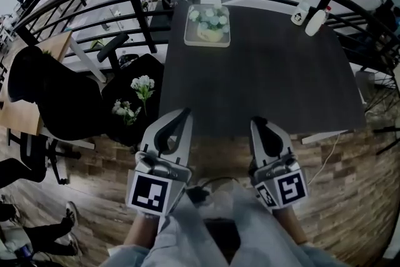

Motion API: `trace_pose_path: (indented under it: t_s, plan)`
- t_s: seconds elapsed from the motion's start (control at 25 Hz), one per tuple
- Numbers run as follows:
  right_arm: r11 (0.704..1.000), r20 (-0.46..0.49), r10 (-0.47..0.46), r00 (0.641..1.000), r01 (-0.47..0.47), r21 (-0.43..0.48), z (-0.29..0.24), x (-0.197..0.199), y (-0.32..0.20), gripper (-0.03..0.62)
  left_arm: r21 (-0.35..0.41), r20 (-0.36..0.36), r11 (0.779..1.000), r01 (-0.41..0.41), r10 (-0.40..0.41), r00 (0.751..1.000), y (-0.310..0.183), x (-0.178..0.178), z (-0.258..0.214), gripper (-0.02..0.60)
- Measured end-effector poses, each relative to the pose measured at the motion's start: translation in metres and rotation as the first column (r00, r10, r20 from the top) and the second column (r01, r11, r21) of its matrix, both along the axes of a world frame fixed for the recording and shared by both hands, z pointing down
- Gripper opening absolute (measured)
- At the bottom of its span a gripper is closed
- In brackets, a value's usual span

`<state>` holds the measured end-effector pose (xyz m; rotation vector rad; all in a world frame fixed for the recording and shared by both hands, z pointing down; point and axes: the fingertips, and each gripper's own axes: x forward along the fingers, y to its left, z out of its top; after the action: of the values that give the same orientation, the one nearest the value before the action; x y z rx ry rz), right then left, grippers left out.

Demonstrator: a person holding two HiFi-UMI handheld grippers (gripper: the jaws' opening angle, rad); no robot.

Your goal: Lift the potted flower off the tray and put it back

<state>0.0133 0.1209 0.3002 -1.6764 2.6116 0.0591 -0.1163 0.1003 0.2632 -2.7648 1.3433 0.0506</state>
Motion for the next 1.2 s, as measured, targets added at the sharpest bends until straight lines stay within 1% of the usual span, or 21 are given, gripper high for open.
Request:
trace_pose_path:
  t_s: [0.28,0.56,0.8,1.0,1.2]
  plan:
    - [1.0,-0.02,0.01,1.0,-0.01,-0.002,0.001,-0.002,-0.002,0.003,0.002,-0.008,1.0,-0.006,0.006,1.0,-0.004,-0.003,0.0,-0.002]
    - [1.0,-0.041,-0.001,0.999,0.001,-0.001,0.002,-0.005,-0.013,0.004,0.009,-0.018,1.0,0.016,-0.016,1.0,-0.011,-0.009,-0.001,-0.002]
    - [1.0,-0.045,-0.016,0.999,0.016,0.003,0.003,-0.001,-0.037,0.003,0.006,-0.02,0.999,0.042,-0.042,0.999,-0.03,-0.008,0.002,0.0]
    - [1.0,-0.053,-0.02,0.998,0.02,0.004,0.002,0.01,-0.075,0.005,-0.005,-0.008,0.999,0.052,-0.052,0.999,-0.061,0.004,0.003,-0.002]
    - [1.0,-0.075,-0.01,0.997,0.01,-0.002,0.004,0.023,-0.102,0.005,-0.011,-0.006,0.998,0.067,-0.067,0.998,-0.084,0.012,0.004,-0.002]
